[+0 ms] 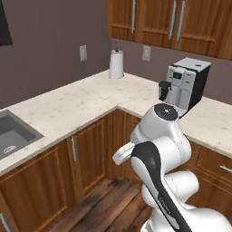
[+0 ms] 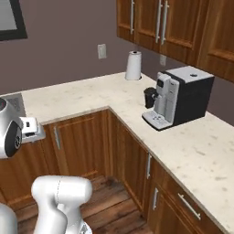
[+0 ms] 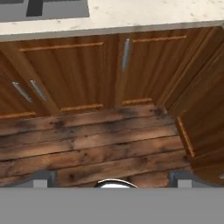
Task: Collect the paprika, ketchup, and shaker from the cabinet and place them next to the stove.
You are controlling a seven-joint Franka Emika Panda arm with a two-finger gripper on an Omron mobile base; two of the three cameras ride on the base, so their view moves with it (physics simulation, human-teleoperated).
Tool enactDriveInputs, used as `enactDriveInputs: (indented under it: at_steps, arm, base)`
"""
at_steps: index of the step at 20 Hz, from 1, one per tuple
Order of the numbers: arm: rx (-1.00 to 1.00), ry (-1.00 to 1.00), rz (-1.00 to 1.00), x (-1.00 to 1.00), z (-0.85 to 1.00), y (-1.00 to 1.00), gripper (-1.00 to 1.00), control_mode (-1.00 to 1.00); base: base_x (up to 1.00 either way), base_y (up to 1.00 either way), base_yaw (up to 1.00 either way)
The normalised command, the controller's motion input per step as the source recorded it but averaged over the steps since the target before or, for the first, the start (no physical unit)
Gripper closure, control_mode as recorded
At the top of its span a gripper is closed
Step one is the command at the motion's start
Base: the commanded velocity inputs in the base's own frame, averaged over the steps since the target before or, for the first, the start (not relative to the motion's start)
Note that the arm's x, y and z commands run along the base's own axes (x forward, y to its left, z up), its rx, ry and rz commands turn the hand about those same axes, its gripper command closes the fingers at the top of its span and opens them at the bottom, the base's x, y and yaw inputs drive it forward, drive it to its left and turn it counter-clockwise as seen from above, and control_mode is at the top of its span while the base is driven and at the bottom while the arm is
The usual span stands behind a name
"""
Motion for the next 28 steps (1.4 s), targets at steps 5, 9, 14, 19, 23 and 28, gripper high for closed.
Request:
enactDriveInputs:
  at_steps: [5, 9, 14, 19, 23, 28]
  arm:
    - [0.00, 0.00, 0.00, 0.00, 0.00, 0.00, -1.00, 1.00]
    - [0.00, 0.00, 0.00, 0.00, 0.00, 0.00, -1.00, 1.00]
    - [0.00, 0.00, 0.00, 0.00, 0.00, 0.00, -1.00, 1.00]
    - [0.00, 0.00, 0.00, 0.00, 0.00, 0.00, -1.00, 1.00]
    - [0.00, 0.00, 0.00, 0.00, 0.00, 0.00, -1.00, 1.00]
    - [0.00, 0.00, 0.00, 0.00, 0.00, 0.00, -1.00, 1.00]
  base:
    - [-0.04, 0.27, 0.58]
    - [-0.04, 0.29, 0.59]
    - [-0.02, 0.36, 0.59]
    - [0.00, 0.44, 0.60]
    - [0.22, 0.37, 0.55]
    - [0.43, 0.26, 0.53]
